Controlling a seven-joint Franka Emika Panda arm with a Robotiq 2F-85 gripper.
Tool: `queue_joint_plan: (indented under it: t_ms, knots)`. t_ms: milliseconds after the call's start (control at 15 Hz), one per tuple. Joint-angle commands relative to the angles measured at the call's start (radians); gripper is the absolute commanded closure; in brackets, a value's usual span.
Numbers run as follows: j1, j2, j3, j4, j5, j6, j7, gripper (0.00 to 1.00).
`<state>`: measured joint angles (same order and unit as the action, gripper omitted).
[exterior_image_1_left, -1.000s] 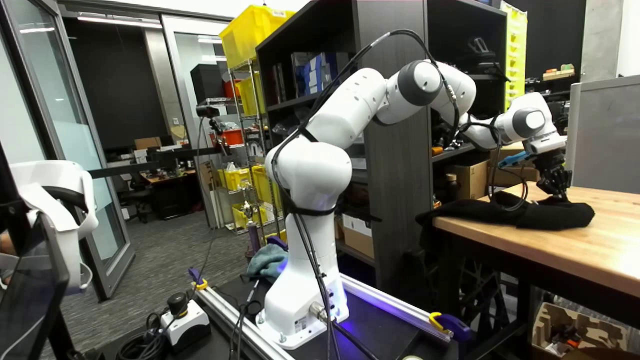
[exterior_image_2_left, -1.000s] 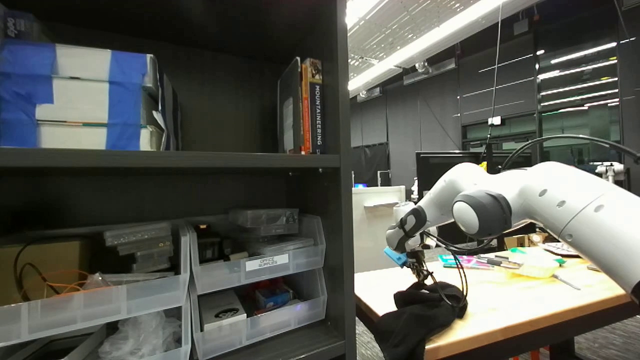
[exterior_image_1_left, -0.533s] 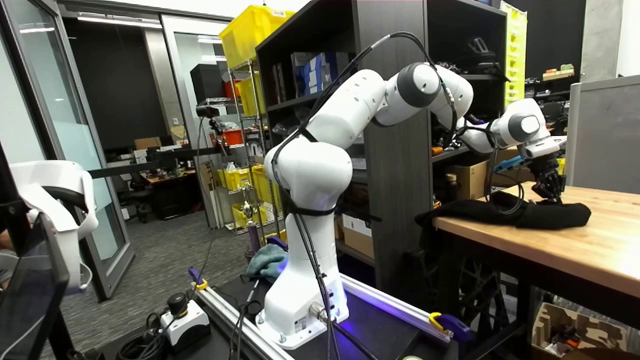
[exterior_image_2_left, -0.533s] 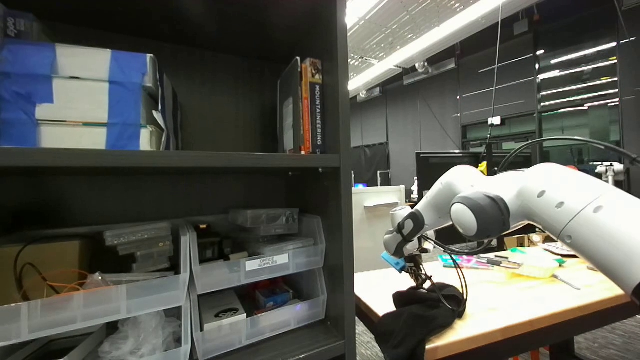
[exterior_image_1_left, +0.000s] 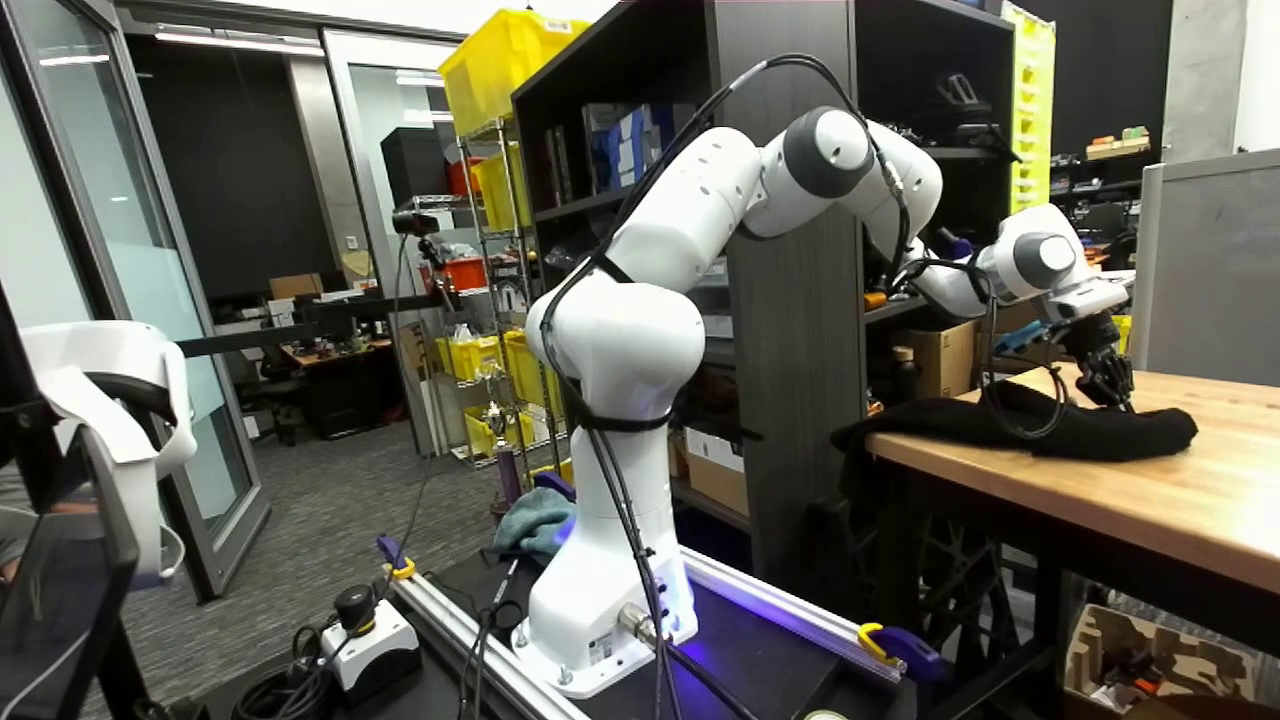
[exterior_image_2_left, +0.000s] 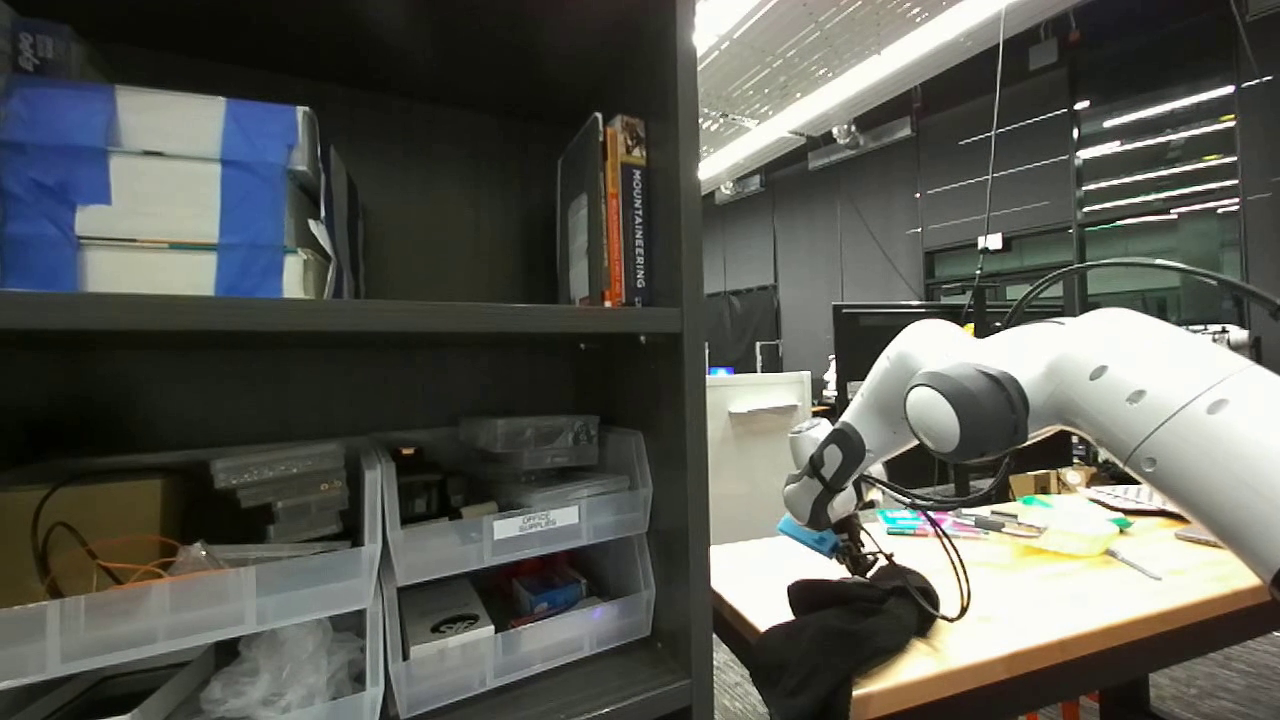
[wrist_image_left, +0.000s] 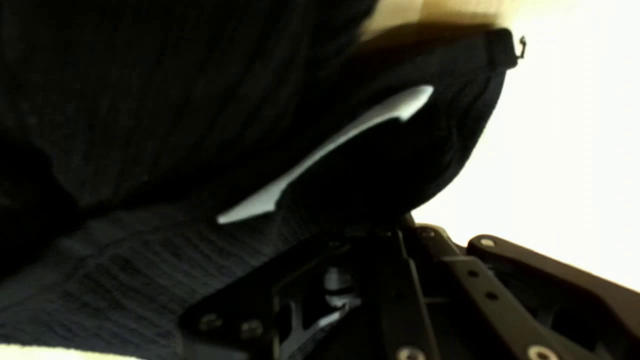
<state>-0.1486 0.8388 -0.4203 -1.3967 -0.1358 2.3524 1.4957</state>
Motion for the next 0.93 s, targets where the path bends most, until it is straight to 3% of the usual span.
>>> queue_joint_plan:
  t_ms: [0, 867]
  knots:
    - [-0.024, -0.074, -0.015, -0.185, -0.042, 0.067, -0.075, 0.99]
    - [-0.17, -0.103, -0.058, -0.284, -0.004, 0.059, -0.175, 0.99]
